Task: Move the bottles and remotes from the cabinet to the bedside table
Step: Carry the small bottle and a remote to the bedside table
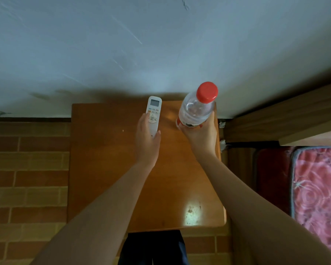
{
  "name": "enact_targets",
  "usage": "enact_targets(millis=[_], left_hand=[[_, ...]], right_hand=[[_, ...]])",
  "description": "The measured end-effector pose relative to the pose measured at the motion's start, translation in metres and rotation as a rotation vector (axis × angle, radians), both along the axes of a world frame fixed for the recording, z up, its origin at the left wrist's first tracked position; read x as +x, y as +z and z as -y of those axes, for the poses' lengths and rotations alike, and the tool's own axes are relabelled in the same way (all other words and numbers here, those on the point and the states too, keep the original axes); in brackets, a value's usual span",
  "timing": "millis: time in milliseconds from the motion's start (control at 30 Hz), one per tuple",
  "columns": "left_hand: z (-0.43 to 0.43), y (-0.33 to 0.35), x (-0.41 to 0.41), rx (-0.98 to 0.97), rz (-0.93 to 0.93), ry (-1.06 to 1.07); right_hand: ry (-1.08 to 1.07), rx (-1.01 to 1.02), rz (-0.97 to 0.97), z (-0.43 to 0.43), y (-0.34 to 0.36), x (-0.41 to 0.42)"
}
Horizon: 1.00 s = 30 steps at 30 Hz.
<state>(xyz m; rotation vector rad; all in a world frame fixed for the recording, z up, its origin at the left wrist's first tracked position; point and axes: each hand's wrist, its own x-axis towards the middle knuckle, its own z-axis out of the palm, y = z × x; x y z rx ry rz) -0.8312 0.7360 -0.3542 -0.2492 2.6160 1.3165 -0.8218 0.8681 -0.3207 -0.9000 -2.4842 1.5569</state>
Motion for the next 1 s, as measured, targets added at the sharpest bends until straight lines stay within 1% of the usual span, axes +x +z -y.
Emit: enact_targets(millis=[133, 433, 667, 867, 1000], left_hand=[[-0.006, -0.008, 0.002, 0.045, 0.048, 0.055], [-0.019, -0.019, 0.007, 0.029, 0.084, 0.146], [-0.018, -0.015, 0.009, -0.026, 0.076, 0.096], [-0.008, -0.009, 0.012, -0.025, 0.058, 0.049], [0.006, 0.006, 0.014, -0.07, 0.068, 0.031]], right_hand=[[0.014, 0.017, -0.014, 0.0, -0.003, -0.001], [0.059, 0.027, -0.01, -0.004, -0.004, -0.007], [0.066, 0.032, -0.019, -0.002, -0.006, -0.007], [0.073, 0.067, 0.002, 0.0, -0.001, -0.004], [0.057, 0.073, 0.076, 0.001, 0.011, 0.004]])
